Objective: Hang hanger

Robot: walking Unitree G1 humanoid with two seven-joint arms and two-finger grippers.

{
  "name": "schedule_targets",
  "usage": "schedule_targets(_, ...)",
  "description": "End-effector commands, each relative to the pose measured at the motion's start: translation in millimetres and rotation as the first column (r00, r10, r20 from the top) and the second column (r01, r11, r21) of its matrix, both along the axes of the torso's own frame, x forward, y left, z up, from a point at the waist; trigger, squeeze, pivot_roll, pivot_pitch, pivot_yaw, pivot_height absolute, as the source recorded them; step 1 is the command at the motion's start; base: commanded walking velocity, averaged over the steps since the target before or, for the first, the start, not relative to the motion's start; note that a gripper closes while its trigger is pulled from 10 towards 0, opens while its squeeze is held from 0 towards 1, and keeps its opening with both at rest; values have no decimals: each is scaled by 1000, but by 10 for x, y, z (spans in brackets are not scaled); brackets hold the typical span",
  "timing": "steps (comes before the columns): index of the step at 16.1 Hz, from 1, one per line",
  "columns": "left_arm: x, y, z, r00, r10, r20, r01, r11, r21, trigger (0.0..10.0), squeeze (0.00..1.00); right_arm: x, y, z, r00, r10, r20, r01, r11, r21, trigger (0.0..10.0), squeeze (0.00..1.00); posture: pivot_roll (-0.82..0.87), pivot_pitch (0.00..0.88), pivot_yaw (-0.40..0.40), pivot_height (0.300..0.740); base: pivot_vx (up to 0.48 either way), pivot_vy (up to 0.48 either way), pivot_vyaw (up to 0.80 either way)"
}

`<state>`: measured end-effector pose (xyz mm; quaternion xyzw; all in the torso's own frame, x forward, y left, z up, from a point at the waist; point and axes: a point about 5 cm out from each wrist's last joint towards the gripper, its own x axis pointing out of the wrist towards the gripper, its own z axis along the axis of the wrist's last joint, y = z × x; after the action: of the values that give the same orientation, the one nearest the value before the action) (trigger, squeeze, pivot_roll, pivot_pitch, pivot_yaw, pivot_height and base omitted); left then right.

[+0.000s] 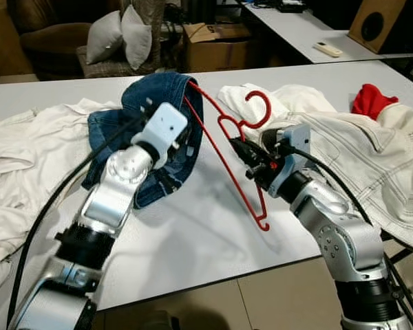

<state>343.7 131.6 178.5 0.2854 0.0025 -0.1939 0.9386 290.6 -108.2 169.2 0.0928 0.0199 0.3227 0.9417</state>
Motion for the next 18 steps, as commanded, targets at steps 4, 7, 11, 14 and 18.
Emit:
schedule_targets(4, 14, 190, 43, 986, 133, 101, -146, 980, 134, 10000, 0, 14, 21, 61, 1000, 11, 22, -10, 1000, -15, 10000, 0, 57, 0, -5, 740, 0, 0, 0)
schedule_targets(7, 29, 240, 163, 972, 161, 172, -185, 974, 131, 0, 0, 13, 33, 54, 1000, 16, 23, -16, 1000, -18, 10000, 0, 58, 0, -7, 740, 0, 0, 0)
schedule_targets(11, -45, 163, 210, 978, 89, 190, -119, 981, 154, 0, 0, 2, 38, 33, 1000, 17, 20, -17, 1000, -22, 10000, 0, 60, 0, -1, 740, 0, 0, 0)
schedule_targets(14, -82, 146, 175, 985, 63, 160, -88, 984, 155, 0, 0, 7, 37, 31, 1000, 14, 21, -13, 1000, -21, 10000, 0, 63, 0, -2, 740, 0, 0, 0)
schedule_targets(18, -115, 209, 153, 988, 83, 129, -103, 983, 152, 0, 0, 21, 37, 32, 1000, 13, 21, -12, 1000, -22, 10000, 0, 65, 0, -6, 740, 0, 0, 0)
